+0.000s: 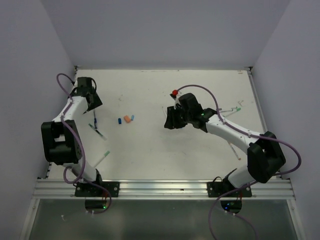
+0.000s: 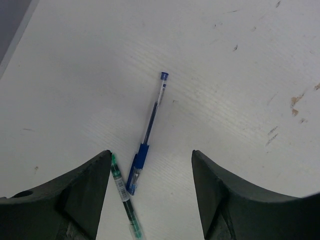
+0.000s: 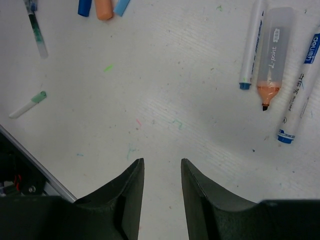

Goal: Open the pen caps

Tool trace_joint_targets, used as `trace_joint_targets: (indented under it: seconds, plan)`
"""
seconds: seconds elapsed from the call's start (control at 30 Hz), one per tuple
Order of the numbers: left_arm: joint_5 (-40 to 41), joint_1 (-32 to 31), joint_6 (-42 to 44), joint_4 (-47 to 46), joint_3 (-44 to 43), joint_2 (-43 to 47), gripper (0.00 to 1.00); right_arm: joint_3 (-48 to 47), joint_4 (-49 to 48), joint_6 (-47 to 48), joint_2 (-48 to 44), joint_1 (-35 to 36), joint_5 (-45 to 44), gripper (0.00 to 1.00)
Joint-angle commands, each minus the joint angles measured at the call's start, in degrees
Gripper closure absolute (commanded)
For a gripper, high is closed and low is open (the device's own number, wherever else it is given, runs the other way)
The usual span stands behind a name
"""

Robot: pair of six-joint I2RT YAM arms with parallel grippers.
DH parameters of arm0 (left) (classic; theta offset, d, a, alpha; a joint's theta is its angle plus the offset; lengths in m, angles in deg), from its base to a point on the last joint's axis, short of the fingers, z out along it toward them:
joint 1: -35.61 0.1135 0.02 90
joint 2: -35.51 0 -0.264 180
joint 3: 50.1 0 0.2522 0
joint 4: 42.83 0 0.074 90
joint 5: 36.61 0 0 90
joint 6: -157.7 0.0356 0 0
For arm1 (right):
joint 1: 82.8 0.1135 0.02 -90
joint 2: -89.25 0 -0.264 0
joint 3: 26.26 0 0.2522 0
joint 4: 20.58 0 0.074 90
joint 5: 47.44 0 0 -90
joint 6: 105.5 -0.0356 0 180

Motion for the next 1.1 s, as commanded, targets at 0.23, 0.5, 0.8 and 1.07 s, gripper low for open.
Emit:
trace_joint_targets:
  seconds: [0.23, 0.5, 0.8, 1.07]
  plan:
    - [-2.29, 2.37, 2.82, -4.10, -4.96, -7.49, 0.28, 2.15, -2.18, 0.94, -2.54, -0.12, 2.25, 0.60]
    - [-3.88, 2.90, 2.82, -6.04, -4.79, -12.06, 0.37, 2.41, -2.27, 1.47, -2.02, -0.12, 2.16, 0.60]
    - [-3.88, 3.16, 2.90, -6.57, -6.19, -15.49, 0.53, 2.50, -2.27, 1.73, -1.67, -0.12, 2.16, 0.60]
    - [-4.14, 3.34, 2.73, -6.57, -5.66, -17.16, 0.69, 2.68, -2.18, 1.91, -2.02, -0.12, 1.98, 0.60]
